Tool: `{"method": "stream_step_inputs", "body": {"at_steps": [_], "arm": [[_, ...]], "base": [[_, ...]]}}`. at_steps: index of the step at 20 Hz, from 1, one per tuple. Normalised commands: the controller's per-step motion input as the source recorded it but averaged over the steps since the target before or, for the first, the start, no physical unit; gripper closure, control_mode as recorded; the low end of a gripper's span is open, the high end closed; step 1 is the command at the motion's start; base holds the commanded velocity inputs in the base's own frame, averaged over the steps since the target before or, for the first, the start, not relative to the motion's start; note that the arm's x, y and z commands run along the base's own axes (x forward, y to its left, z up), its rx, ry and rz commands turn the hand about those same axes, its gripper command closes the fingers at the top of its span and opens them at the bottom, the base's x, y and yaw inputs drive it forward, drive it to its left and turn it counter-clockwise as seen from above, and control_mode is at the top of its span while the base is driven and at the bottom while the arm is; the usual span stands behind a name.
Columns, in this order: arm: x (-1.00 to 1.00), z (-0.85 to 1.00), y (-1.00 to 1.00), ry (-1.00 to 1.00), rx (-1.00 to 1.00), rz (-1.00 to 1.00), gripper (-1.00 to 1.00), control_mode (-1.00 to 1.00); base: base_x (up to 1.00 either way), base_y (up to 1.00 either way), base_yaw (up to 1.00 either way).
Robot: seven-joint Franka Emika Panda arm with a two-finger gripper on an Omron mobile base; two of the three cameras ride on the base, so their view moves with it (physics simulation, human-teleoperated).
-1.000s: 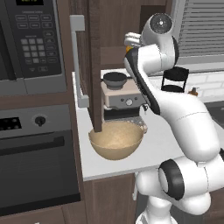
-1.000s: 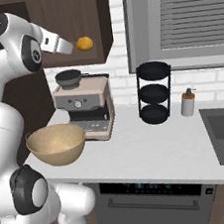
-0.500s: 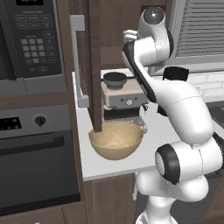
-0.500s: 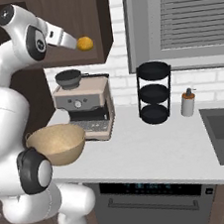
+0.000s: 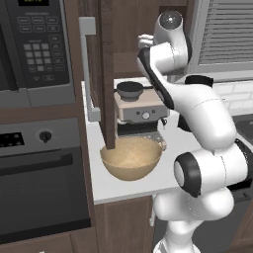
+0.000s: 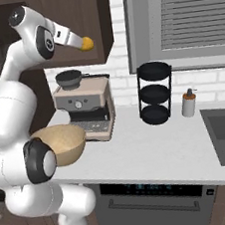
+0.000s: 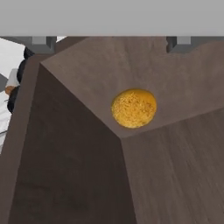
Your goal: Open the cabinet, pick up the bread from the cabinet and place it in the basket. Then move the basket to the dining counter.
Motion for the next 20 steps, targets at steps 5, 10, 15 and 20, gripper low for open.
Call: {"method": "stream_step_inputs", "body": {"at_steps": [5,10,15,20], "arm": [[0.48,-0.01,-0.01,0.02,0.0,0.0,-1.0,-1.0],[0.4,-0.02,-0.08,0.07,0.0,0.0,-1.0,-1.0],[0.46,-0.04,-0.01,0.08,0.0,0.0,-1.0,-1.0],[0.37,-0.09,-0.11,0.0,0.0,0.05,-1.0,-1.0]], "base": [[0.0,0.0,0.0],[0.0,0.0,0.0],[0.0,0.0,0.0],[0.0,0.0,0.0]]}}
